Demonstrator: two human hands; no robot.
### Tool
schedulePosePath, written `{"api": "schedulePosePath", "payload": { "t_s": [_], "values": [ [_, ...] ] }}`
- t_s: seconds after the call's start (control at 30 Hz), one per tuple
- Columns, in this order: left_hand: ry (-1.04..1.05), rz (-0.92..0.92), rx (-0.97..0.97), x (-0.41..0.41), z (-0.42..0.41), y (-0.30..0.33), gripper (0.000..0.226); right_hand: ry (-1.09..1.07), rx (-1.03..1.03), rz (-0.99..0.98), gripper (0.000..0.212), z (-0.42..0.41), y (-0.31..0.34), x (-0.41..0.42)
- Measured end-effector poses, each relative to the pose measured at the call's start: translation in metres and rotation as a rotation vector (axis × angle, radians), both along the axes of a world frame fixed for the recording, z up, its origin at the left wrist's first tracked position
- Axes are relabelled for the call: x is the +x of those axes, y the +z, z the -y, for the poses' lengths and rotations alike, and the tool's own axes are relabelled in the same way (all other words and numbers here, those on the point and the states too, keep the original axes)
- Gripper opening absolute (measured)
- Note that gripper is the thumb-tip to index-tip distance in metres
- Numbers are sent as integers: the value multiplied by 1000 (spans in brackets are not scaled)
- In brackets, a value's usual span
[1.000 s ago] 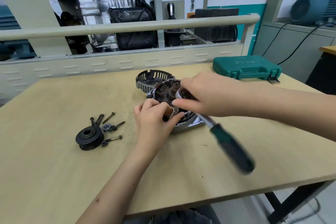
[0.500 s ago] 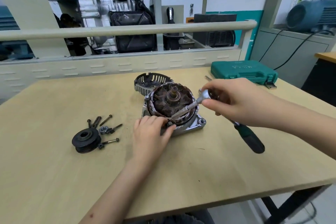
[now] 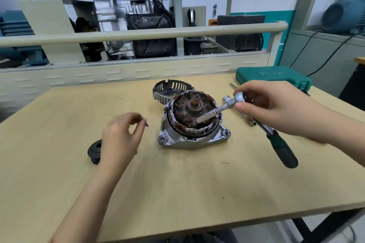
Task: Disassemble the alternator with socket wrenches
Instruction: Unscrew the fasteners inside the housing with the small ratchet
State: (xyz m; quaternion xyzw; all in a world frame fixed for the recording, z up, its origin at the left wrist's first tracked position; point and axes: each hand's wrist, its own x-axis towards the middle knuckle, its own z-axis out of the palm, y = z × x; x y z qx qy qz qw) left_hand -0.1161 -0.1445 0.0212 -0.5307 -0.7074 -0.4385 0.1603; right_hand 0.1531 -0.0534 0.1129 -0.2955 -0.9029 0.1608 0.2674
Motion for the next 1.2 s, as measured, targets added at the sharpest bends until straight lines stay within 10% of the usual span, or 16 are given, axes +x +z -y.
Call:
{"api": "schedulePosePath", "payload": {
  "t_s": [0.23, 0.4, 0.67, 0.83, 1.2],
  "values": [
    [42, -109, -484, -28, 19, -52, 12, 36, -1, -6, 17, 4, -5, -7],
    [16, -122, -439, -31, 19, -49, 19, 57, 7, -19, 19, 7, -10, -4],
    [-300, 464, -454, -21, -48, -26, 85, 48, 4, -1, 39, 8, -13, 10],
    [-633, 768, -425, -4, -58, -34, 62, 16, 15, -5, 39, 8, -12, 16],
    [-569, 962, -339, 50, -12, -42, 87, 84, 34, -51, 28, 6, -8, 1]
  ]
}}
